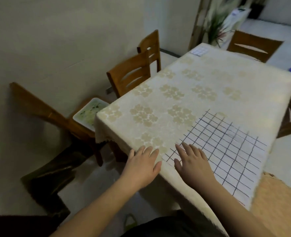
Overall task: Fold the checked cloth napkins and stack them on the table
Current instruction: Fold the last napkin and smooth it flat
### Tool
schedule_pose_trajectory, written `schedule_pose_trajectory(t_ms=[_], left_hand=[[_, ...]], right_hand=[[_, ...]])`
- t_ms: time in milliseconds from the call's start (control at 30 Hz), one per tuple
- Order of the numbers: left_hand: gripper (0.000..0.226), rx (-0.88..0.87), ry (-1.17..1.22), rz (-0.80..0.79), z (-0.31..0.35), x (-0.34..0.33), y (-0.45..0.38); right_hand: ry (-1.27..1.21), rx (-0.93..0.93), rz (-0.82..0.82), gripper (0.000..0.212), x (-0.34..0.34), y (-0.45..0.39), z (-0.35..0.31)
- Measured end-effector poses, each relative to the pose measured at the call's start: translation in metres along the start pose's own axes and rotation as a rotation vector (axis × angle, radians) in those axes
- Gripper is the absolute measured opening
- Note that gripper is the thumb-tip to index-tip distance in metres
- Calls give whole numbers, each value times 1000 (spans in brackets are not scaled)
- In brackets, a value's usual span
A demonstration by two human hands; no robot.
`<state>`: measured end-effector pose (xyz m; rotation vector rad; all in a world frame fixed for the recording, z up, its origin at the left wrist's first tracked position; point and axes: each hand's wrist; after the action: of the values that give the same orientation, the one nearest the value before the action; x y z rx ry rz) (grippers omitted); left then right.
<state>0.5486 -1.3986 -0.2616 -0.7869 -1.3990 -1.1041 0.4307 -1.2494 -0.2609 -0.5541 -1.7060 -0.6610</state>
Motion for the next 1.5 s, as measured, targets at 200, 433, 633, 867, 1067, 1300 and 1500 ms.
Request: schedule_pose_trajectory(t_ms=[200, 433, 633, 867, 1067, 1300, 1500], left_hand=[[55, -247, -74, -58, -6, -3, -51], [53, -458, -64, -68, 42, -6, -107], [52, -544, -125, -102, 88, -22, -145], [54, -607, -160, -160, 121, -47, -182], [58, -740, -217, -91, 135, -73, -219], [61, -768, -231, -186, 150, -103, -289], [62, -730, -261, -148, 143, -130, -322]], right_hand=[[-33, -228, -61, 62, -12, 3, 1], [-106, -450, -13, 61, -20, 20, 52], [-183, -535, -21, 60, -32, 25, 106], [-222, -538, 6, 64, -48, 10, 154], [-252, -513, -36, 63, -63, -15, 186], [-255, -519, -59, 64, -95, -67, 205], [-258, -591, 5, 64, -126, -100, 223]])
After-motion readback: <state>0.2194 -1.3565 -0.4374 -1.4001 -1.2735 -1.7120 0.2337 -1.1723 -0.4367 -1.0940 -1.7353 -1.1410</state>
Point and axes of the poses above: each hand's wrist, its own y-axis away from the middle knuckle, its own x-axis out of the back of the hand, z = x × y, and after that the axes turned 5 degrees about -y, right-handed
